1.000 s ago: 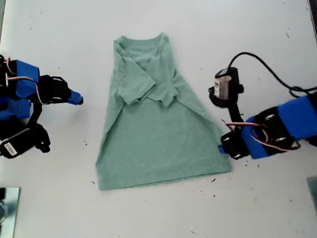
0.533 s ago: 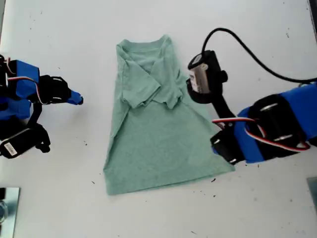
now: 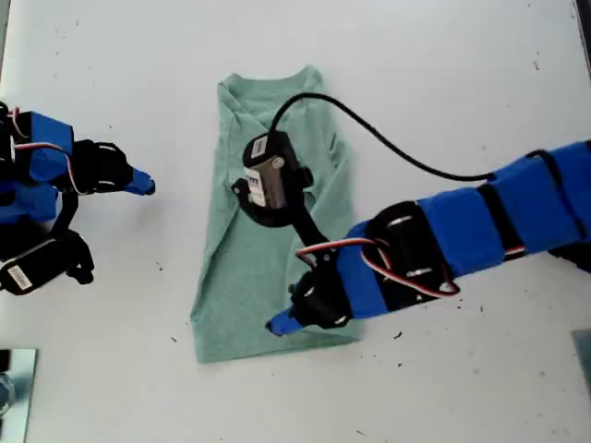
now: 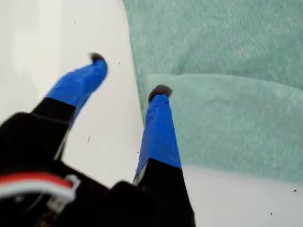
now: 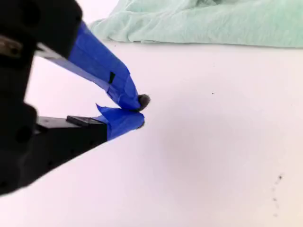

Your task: Fold t shirt

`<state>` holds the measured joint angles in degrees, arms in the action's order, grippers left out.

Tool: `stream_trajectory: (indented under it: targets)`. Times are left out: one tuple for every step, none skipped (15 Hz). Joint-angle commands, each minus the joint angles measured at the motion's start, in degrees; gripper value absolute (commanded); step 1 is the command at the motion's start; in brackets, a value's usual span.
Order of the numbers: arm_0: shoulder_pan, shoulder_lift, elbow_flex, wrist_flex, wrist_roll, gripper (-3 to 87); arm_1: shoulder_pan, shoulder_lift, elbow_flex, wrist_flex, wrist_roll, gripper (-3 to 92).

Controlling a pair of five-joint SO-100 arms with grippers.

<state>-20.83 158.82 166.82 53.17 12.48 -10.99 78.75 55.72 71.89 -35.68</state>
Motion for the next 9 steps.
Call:
stream_trajectory:
  targets:
    - [0.4, 0.6, -1.3, -1.1, -0.3, -0.2, -0.3, 14.0, -1.9, 6.4, -0.6, 27.9]
    - [0.5, 0.6, -1.2, -1.1, -0.4, -0.2, -0.3, 20.9, 2.4, 8.0, -1.3, 26.9]
    - [0.4, 0.6, -1.2, -1.1, -0.4, -0.2, 0.4, 28.1, 9.0, 11.0, 0.1, 25.5]
    - [0.4, 0.9, -1.1, -1.1, -0.4, -0.2, 2.5, 36.5, 21.0, 11.4, 1.5, 23.0]
    - [0.4, 1.1, -1.1, -1.1, -0.7, -0.2, 5.4, 46.6, 37.3, 6.9, 1.8, 21.2]
    - [0.4, 1.4, -1.2, -0.8, -1.1, -0.2, 9.3, 57.5, 54.4, 0.3, 3.0, 17.1]
    - [0.5, 1.7, -1.8, -0.2, -1.3, -0.2, 12.7, 69.3, 70.0, -5.7, 2.6, 12.0]
    - [1.2, 2.1, -2.2, -0.1, -1.9, -0.2, 17.3, 82.4, 84.6, -7.7, 3.3, 6.7]
    - [3.2, 2.3, -4.0, -0.7, -2.9, -0.2, 22.2, 95.6, 97.2, -6.9, 3.7, 2.5]
